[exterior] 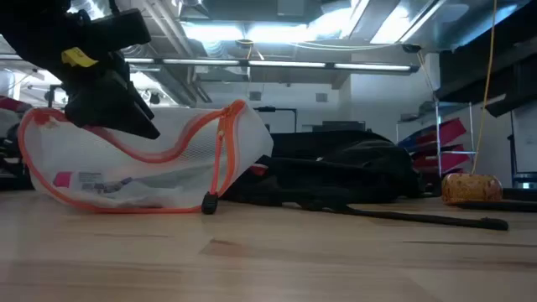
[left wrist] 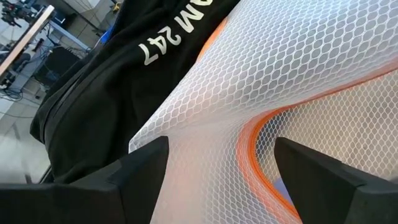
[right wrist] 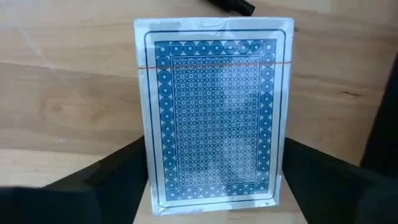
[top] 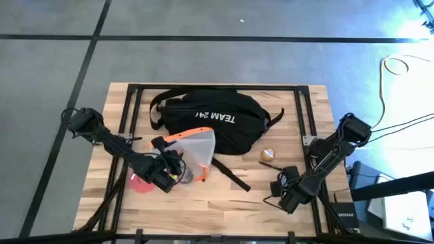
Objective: Unpack backpack
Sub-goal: Remove the game card from the white zip bag, then remove the black earphone from the white zip bag
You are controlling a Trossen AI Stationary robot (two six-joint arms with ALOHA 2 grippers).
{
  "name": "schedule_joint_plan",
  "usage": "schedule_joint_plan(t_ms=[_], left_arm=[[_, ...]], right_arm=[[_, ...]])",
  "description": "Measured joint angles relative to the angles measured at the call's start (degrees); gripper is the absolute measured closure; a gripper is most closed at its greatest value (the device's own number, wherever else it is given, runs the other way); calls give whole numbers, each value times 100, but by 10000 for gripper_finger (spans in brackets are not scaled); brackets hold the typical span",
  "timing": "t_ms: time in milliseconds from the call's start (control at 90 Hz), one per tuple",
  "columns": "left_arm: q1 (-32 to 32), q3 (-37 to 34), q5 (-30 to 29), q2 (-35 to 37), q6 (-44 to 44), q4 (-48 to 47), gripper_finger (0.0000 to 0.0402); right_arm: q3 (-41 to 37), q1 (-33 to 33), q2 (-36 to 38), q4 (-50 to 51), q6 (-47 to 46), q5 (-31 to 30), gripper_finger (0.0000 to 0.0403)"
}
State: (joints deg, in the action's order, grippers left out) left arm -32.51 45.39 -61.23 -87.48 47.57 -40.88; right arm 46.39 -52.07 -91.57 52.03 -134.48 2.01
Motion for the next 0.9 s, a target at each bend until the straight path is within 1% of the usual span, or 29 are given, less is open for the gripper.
schedule_joint_plan(t_ms=[133, 189, 322, 511, 700, 756, 811, 900], left_arm=[[0, 0, 0, 0, 0, 0, 121], [0, 0, 0, 0, 0, 0, 121], [0, 0, -2, 0, 0, 0, 121], [0, 0, -8, 0, 0, 1, 121], [0, 0, -39, 0, 0, 0, 121], [0, 0, -39, 0, 0, 0, 121], [0, 0, -42, 0, 0, 0, 121], [0, 0, -44, 0, 0, 0, 121]], right_arm=[[0, 0, 0, 61, 44, 88, 16], [0, 0, 17, 66, 41, 144, 8], [-11, 11, 141, 70, -8, 279, 22], [-11, 300, 446, 260, 172, 264, 25], [-11, 752, 709, 717, 730, 239, 25], [-11, 910, 779, 792, 832, 127, 26], [-11, 1086, 824, 774, 1008, -114, 26], [-11, 1421, 850, 454, 1311, -396, 26]])
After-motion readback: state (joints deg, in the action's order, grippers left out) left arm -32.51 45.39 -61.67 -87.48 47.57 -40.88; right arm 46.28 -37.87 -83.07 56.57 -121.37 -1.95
